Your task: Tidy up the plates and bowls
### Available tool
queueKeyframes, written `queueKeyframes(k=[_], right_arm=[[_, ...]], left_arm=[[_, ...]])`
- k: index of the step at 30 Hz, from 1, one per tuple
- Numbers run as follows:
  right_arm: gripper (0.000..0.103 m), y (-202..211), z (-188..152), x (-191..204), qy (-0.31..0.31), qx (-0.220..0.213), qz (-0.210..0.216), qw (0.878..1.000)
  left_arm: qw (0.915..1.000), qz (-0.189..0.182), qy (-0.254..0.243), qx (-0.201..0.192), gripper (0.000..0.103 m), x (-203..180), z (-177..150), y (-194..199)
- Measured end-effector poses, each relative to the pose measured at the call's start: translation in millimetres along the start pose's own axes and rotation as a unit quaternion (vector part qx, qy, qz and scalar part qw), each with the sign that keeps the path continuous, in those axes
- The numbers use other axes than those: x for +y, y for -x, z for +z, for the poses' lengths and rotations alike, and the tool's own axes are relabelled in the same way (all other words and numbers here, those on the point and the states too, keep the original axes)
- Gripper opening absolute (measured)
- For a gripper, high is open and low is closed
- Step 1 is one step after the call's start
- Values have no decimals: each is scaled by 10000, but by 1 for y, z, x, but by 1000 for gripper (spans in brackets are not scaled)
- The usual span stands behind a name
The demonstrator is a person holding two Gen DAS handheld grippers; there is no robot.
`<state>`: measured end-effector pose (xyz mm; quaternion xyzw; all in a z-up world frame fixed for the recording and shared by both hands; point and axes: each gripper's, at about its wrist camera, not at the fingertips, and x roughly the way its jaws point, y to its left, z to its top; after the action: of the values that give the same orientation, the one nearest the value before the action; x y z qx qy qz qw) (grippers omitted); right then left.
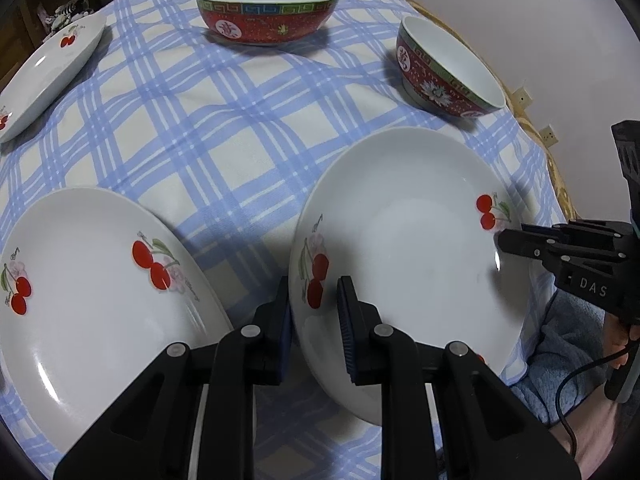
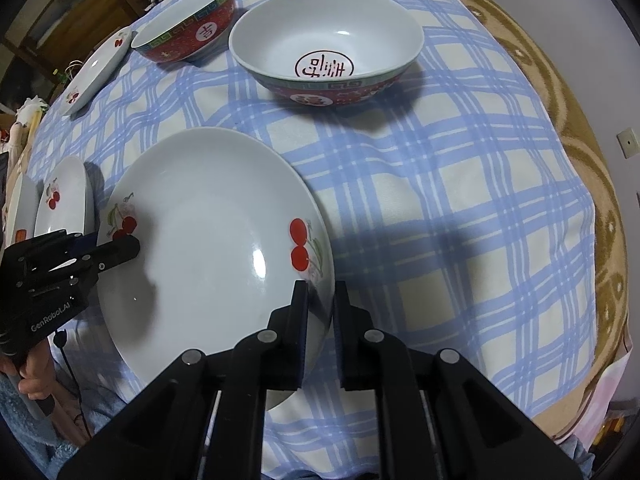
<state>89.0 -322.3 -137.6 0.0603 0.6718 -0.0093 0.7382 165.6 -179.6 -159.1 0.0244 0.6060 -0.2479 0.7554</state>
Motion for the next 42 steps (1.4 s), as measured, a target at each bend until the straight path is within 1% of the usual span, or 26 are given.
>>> queueKeyframes(k=[4,6,9,12,15,18,24,29,35,38,42], right_arm=[[11,2,-1,-3,-220,-47,39,9997],[11,6,-2,-1,-267,-121,-79,9995],[12,13,-3,6,-135,-298,-223,9992],[11,20,-2,6,-174,-414,-63,9990],[11,27,0,10,-66,-582,-25,9983],[11,32,1,8,-111,-676,140,9976],[11,35,-2,8,-130,-676,153,9975],[11,35,-1,11,-86,-731,149,9972],[11,32,0,16,-29,-733,92,9973],[11,34,0,16,-17,-777,100,9969],[11,42,0,15,-28,-948,184,9953]], left_arm=[[9999,-26,46,-98,20,1,0,2],[9999,-55,79,-120,20,2,-1,4],[9995,-137,222,-149,20,8,0,6],[9994,-118,212,-247,20,13,-1,14],[9992,-101,208,-332,20,16,0,23],[9989,-68,159,-438,19,18,1,31],[9981,53,33,-611,19,18,0,44],[9982,67,96,-588,18,24,-1,46],[9975,132,70,-692,17,22,0,49],[9973,115,90,-716,17,23,0,50],[9972,95,108,-736,17,24,-1,53]])
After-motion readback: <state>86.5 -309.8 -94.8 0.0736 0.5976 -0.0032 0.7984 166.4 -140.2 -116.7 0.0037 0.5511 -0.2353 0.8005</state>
